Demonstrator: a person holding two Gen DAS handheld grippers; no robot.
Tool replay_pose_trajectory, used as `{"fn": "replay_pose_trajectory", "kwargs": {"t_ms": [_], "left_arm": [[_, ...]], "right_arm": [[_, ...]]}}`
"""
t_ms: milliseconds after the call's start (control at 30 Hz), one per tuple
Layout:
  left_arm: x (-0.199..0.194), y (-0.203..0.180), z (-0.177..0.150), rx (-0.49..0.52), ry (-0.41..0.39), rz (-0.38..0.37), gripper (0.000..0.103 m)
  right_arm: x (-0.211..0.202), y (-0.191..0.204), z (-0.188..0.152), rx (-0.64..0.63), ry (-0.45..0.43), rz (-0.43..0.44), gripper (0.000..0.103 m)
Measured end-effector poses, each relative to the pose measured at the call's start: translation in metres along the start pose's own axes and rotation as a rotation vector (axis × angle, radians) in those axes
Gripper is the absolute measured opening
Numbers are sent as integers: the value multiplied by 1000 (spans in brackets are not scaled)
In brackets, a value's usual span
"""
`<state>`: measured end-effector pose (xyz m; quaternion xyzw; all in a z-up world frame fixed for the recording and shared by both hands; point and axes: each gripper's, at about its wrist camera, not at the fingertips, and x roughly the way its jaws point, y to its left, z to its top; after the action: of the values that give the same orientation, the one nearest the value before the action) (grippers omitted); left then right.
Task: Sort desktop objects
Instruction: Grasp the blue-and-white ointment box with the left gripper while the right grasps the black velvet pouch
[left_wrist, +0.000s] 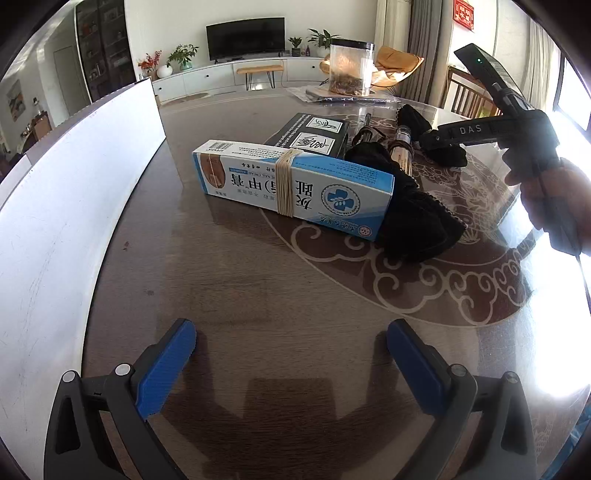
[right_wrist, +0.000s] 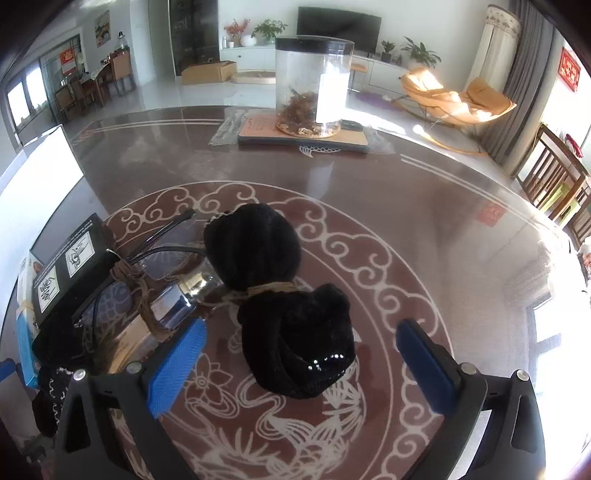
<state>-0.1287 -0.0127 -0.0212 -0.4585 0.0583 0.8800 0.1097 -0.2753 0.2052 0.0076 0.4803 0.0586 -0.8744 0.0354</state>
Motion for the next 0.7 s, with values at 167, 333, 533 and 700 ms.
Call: {"fn": "replay_pose_trajectory", "kwargs": {"t_ms": [167, 333, 533, 700], "left_arm": [[0, 0, 0, 0, 0, 0, 103], [0, 0, 0, -1, 0, -2, 103], [-11, 6, -8, -35, -30, -105, 103], [-32, 28, -29, -165, -61, -205, 103]], "right_arm": [[-13, 22, -19, -71, -52, 102, 39], [-58, 48, -92, -184, -68, 206, 37], [-102, 44, -172, -174, -118, 181, 37], [-107, 28, -187, -90, -136, 169, 48]]}}
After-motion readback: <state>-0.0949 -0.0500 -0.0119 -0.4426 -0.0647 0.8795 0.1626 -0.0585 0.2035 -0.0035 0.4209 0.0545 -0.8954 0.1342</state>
